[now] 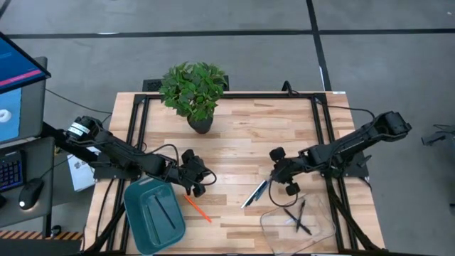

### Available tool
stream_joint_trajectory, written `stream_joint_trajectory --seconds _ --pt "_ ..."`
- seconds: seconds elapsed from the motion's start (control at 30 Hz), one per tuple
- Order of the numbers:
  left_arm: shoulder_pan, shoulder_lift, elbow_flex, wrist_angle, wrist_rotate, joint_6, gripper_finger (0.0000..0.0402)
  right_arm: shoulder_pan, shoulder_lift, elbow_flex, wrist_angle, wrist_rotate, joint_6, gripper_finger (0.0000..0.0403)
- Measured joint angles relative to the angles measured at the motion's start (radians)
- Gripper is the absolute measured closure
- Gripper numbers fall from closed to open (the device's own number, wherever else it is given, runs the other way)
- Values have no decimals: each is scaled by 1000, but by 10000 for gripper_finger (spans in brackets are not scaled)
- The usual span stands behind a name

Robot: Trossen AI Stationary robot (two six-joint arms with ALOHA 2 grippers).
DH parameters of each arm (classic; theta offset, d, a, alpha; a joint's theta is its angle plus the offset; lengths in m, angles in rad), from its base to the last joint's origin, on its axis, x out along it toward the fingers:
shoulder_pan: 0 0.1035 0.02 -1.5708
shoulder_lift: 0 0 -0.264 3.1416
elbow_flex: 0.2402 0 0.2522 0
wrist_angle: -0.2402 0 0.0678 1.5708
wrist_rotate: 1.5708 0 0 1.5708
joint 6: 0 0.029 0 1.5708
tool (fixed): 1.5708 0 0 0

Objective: Sort pens & pencils
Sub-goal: Put the blue pen into the transparent bin

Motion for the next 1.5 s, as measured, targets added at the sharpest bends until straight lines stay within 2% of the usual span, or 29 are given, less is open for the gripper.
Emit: stream_joint_trajectory --seconds 0.23,0.4,0.57,0.73,1.13,1.5 --pt "0 0 0 0 -1 -7 360 -15 0 -105 185 -67 26 296" --pt "0 0 0 1 -4 -20 360 -56 0 -146 235 -73 17 296" --pt "0 0 0 1 -16 -35 360 -94 0 -176 311 -146 -10 296" --pt "2 0 0 1 -32 -35 360 -109 0 -181 312 -179 -12 296" --pt "3 0 0 1 -33 -66 360 -109 0 -184 314 -197 -44 296" --pt "3 0 0 1 -42 -72 360 -148 0 -287 499 -198 -38 296"
